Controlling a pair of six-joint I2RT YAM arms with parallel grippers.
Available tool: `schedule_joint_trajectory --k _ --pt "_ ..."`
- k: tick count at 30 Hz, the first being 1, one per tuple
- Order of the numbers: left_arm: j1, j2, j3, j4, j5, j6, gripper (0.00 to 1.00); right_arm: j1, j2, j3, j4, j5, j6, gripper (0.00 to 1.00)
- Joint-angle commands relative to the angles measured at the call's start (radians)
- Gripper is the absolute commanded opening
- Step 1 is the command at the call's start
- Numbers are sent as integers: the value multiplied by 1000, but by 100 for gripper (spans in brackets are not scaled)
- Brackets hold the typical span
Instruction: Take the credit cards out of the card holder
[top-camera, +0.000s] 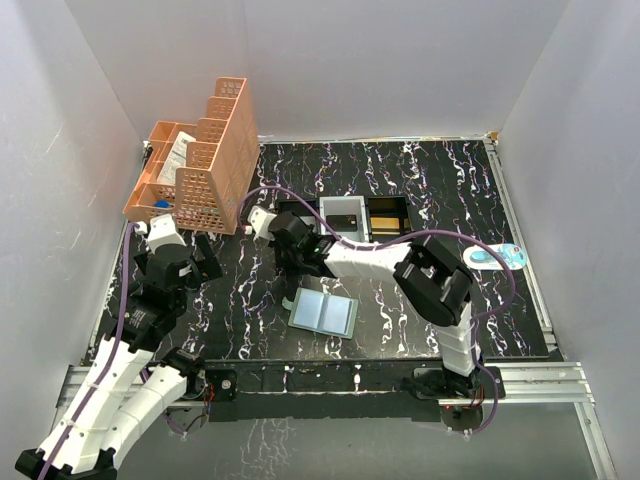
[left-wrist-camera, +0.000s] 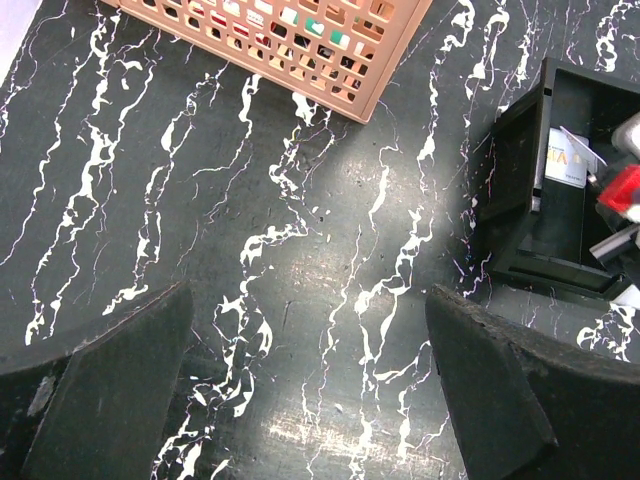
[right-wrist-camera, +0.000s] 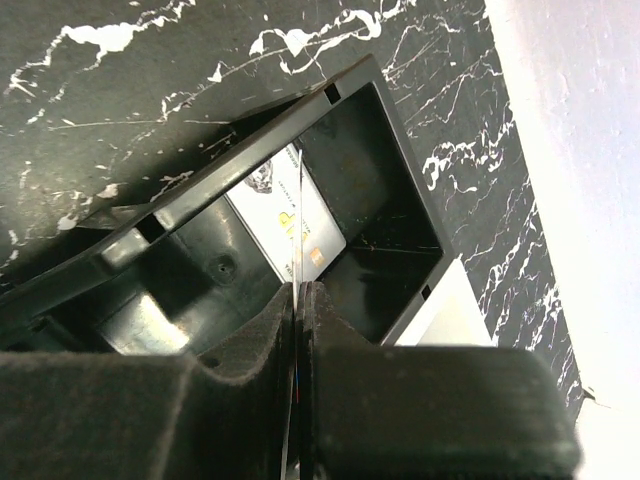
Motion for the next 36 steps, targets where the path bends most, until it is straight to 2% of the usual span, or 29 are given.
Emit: schedule_joint_trajectory --k 1,13,23,33,36 --pt "6 -15 29 -6 -29 0 99 -25 31 95 -14 -3 10 0" --pt "5 -11 26 7 -6 13 99 -58 148 210 -89 30 -20 0" --pt "6 -13 25 11 14 22 99 -69 189 192 -22 26 -118 0" --pt "6 -3 25 14 23 28 99 -74 244 208 3 55 -143 0" --pt "6 -4 25 14 24 29 99 -75 238 209 -21 29 -120 7"
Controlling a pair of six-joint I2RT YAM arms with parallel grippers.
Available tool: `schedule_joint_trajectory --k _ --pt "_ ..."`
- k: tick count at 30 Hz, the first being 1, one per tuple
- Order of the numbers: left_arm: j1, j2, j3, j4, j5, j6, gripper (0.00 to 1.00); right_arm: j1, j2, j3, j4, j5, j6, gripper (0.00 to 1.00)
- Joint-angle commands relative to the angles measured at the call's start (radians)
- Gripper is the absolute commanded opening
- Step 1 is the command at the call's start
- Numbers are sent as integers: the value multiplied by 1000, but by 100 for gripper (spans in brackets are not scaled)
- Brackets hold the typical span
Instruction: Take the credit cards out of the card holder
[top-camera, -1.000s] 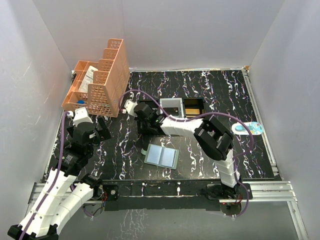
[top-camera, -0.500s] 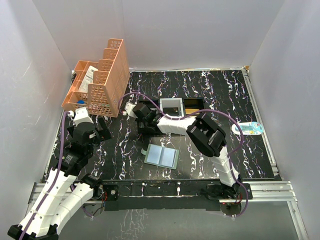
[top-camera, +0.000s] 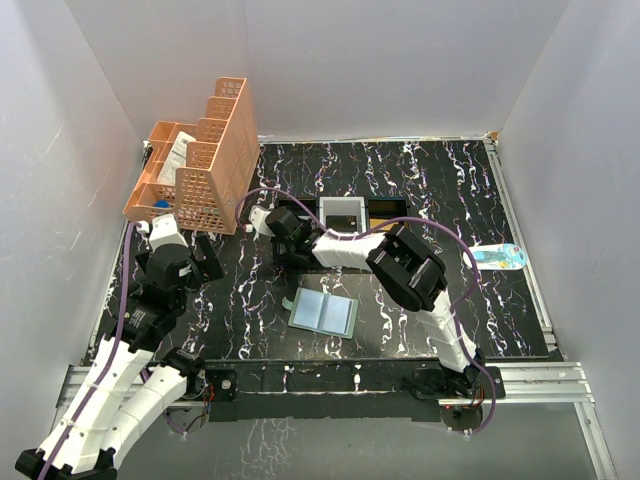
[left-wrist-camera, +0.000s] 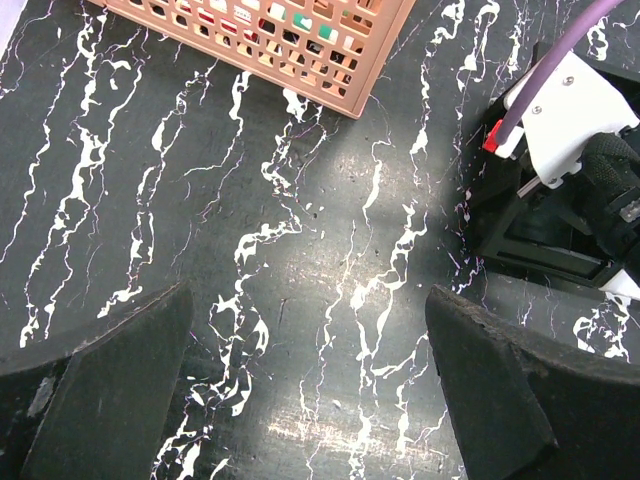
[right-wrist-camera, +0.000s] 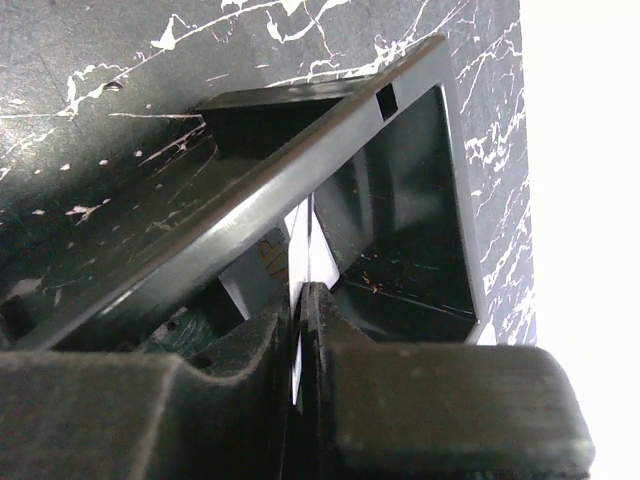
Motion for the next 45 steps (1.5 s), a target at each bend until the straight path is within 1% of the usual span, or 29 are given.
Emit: schedule_joint_trajectory --k 1,6,11,15,19,25,30,33,36,38,40,42,43,45 --pt "6 0 23 15 0 16 99 -7 -1 34 9 -18 19 10" --pt "6 0 23 16 2 18 99 -14 -37 27 10 -68 77 23" --pt "6 5 23 16 7 19 99 -21 -36 35 11 -64 99 30" --pt "6 8 23 16 9 19 99 -28 -36 54 -6 -76 137 32" --pt "6 12 23 18 12 19 99 -33 -43 67 -11 -93 178 36" --pt "6 15 23 16 12 19 99 -40 -65 71 -27 -131 212 36" --pt "6 14 23 17 14 20 99 -48 -125 70 -22 -199 262 39" --pt "5 15 22 18 19 19 99 -50 -165 71 -15 -235 289 42" --pt "6 17 21 20 25 21 99 -50 -224 63 -9 -252 339 43" --pt "6 17 20 23 35 25 99 -49 -285 15 17 -263 395 44" --pt "6 17 13 34 53 31 99 -51 -371 -70 85 -275 498 52" --pt "5 23 5 52 85 48 99 -50 -477 -175 151 -288 595 57" --pt "6 30 3 60 106 52 99 -51 -534 -229 171 -286 644 59" --pt "6 49 3 73 152 63 99 -50 -641 -330 171 -251 784 68"
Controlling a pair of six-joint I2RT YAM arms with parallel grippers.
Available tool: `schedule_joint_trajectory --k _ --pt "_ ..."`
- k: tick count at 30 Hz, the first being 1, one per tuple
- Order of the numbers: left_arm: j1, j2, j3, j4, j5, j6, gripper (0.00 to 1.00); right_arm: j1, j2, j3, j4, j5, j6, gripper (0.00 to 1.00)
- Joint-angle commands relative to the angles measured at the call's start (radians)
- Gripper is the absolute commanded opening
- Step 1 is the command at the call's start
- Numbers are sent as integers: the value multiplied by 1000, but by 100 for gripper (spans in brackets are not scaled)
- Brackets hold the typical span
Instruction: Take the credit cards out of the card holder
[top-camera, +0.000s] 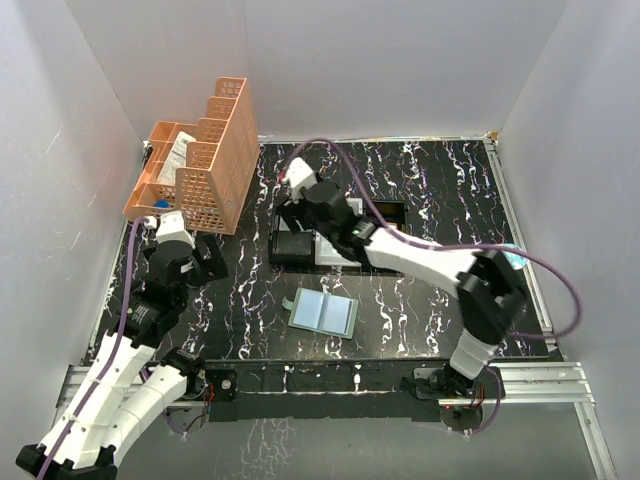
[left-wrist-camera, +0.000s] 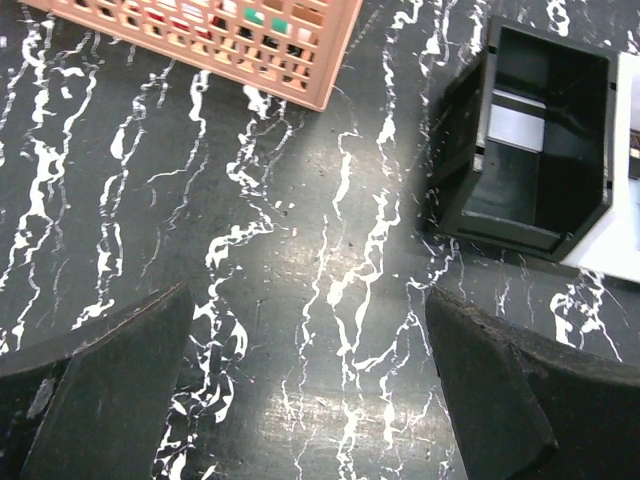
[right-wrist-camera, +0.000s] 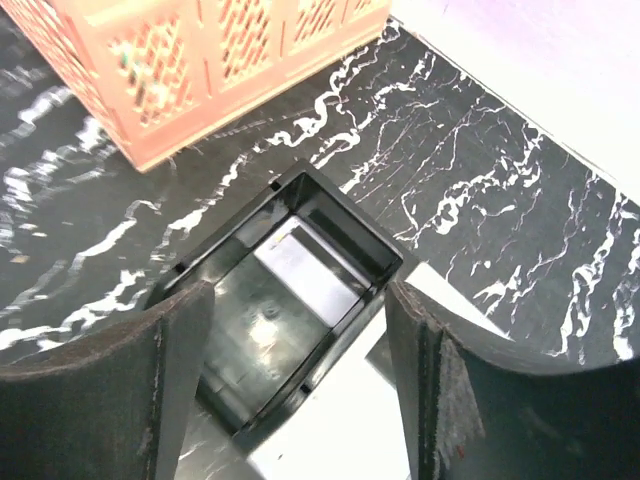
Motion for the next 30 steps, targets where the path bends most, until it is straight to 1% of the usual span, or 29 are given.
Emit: schedule_joint_trajectory --k 1,3,5,10,12,13,15,16,17,19,23,25,27,30 --pt "5 36 1 51 110 43 99 -5 -237 -193 110 41 344 71" --pt "6 56 -4 76 176 63 99 -5 -339 -293 73 86 506 75" --pt "6 75 -13 106 267 85 99 -5 -438 -389 18 97 703 75" --pt "6 171 -32 184 594 126 99 -7 -630 -643 -26 -45 1068 70" --pt "6 221 -35 211 731 115 98 -6 -684 -737 19 -121 1123 65" --pt "6 249 -42 233 808 101 96 -6 -701 -765 11 -139 1136 62" --pt "3 298 -57 283 926 48 90 -6 -730 -796 -51 -158 1186 56" --pt "-3 316 -69 315 971 18 89 -6 -738 -814 -58 -177 1211 54" --pt "-15 326 -86 349 989 -18 89 -7 -743 -839 -52 -204 1223 52" --pt "-52 340 -113 400 977 -73 89 -6 -743 -861 -49 -239 1231 51" --pt "-169 380 -144 461 885 -130 88 -6 -731 -879 -83 -240 1253 48" --pt "-234 423 -140 475 830 -145 85 -7 -722 -888 -75 -256 1254 47" --pt "-277 468 -134 478 779 -153 81 -6 -710 -891 -62 -279 1250 45" --pt "-297 529 -129 484 731 -176 76 -6 -688 -889 -57 -285 1245 43"
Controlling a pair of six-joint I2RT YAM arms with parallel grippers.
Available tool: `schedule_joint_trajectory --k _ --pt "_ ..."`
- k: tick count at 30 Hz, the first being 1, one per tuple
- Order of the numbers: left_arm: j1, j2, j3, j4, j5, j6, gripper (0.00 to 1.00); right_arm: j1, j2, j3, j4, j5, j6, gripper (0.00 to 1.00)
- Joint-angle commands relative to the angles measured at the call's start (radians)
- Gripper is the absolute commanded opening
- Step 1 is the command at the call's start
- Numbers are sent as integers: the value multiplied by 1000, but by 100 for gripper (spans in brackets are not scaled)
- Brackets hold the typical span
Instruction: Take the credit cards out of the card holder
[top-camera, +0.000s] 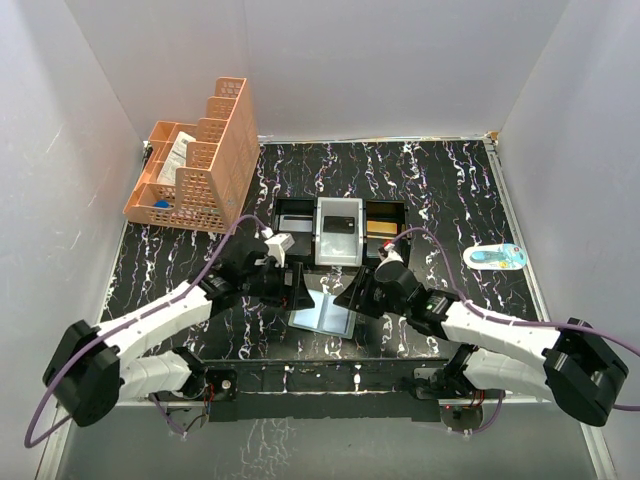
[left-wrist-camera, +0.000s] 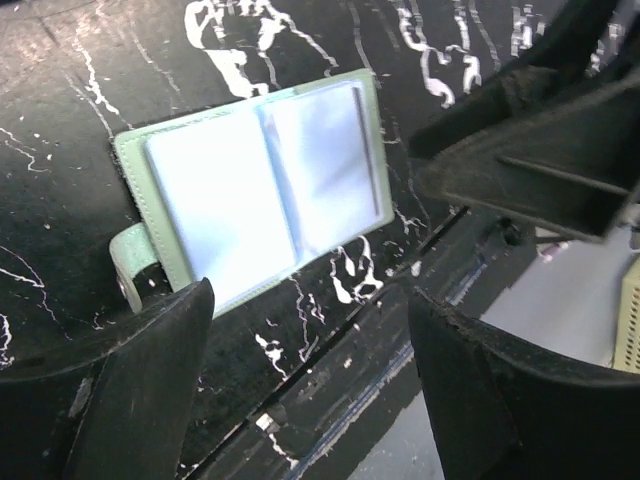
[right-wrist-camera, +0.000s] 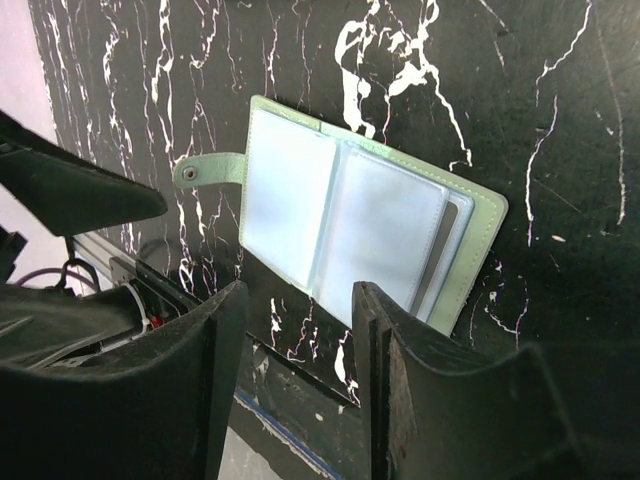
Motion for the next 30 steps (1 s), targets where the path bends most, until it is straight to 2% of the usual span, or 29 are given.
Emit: schedule_joint_trajectory --k 1,11,23,30 --pt "-34 80 17 42 -85 -56 75 -1 27 3 45 -29 16 43" --pt "-80 241 57 -6 -228 -53 64 0 110 20 8 -18 -6 41" --pt "-106 246 -16 12 -230 -87 21 0 174 -20 85 -36 -6 34" --pt "-140 202 -68 31 -246 -144 15 0 200 21 11 -12 -13 34"
